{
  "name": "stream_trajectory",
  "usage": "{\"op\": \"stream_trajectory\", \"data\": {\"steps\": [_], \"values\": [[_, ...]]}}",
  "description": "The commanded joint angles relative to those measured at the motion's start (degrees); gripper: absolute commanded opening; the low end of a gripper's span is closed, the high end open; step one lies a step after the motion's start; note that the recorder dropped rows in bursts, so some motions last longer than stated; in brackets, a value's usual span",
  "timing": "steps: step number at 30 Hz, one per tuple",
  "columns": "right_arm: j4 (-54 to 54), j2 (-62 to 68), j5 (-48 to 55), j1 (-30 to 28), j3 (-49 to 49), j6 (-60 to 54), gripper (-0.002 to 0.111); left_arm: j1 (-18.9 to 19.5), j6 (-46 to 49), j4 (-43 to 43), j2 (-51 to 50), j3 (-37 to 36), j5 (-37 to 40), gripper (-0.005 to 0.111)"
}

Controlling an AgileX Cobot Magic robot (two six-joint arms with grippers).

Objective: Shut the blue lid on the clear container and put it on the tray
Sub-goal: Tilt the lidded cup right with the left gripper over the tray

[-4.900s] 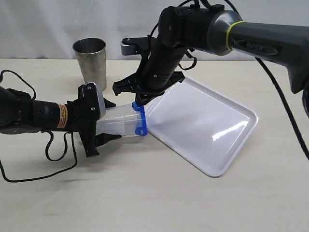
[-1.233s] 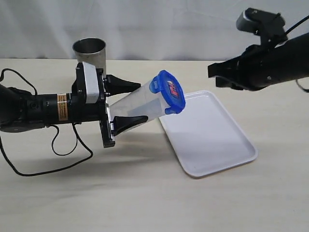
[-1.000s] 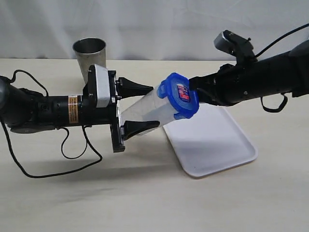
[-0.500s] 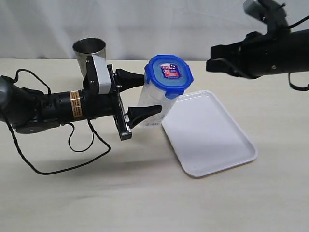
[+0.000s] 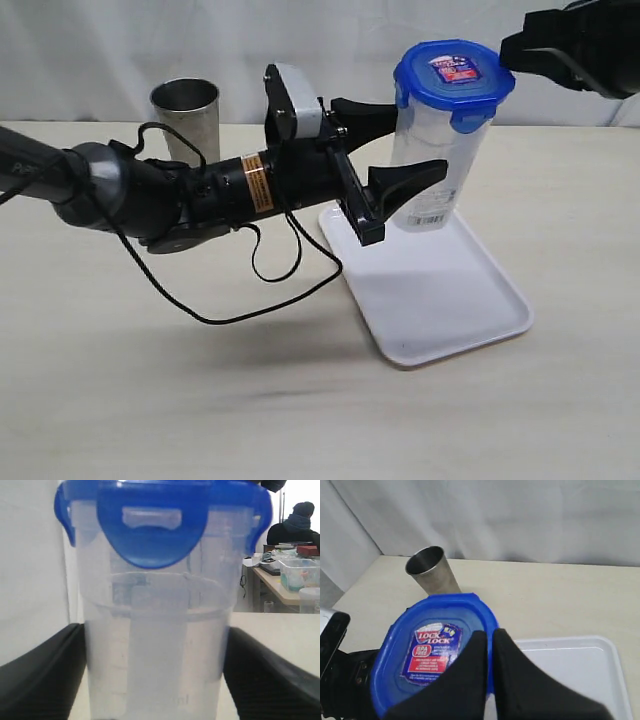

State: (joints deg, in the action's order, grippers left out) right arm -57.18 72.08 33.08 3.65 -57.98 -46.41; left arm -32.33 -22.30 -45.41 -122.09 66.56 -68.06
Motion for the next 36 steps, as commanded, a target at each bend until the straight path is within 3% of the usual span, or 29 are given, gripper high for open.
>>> {"op": "stream_trajectory", "data": {"steps": [1,7,14,30,36], "values": [[8.3,0.5,-0.9,-0.4,-0.2,9.6,0.004,-0.7,-0.5,4.3,-3.6,1.1,-1.1,0.0],[8.2,6.1,-0.3,-0.2,1.3,9.8,0.004,-0.7,-0.5,6.2,-5.5,1.1,-1.9,0.0],[0.5,9.1,2.5,-0.2,1.3,3.5,0.004,-0.7,0.1,4.8,-6.0,1.1,-1.6,0.0],[4.1,8.4,-1.3,-0.3,1.3,4.1,0.004,-0.4,1.2,4.0,-11.9,3.5,2.4,0.0],[4.2,8.4,-1.3,-0.3,1.3,4.0,0.004,-0.3,1.4,4.1,-14.4,5.4,-1.9,0.0]]}}
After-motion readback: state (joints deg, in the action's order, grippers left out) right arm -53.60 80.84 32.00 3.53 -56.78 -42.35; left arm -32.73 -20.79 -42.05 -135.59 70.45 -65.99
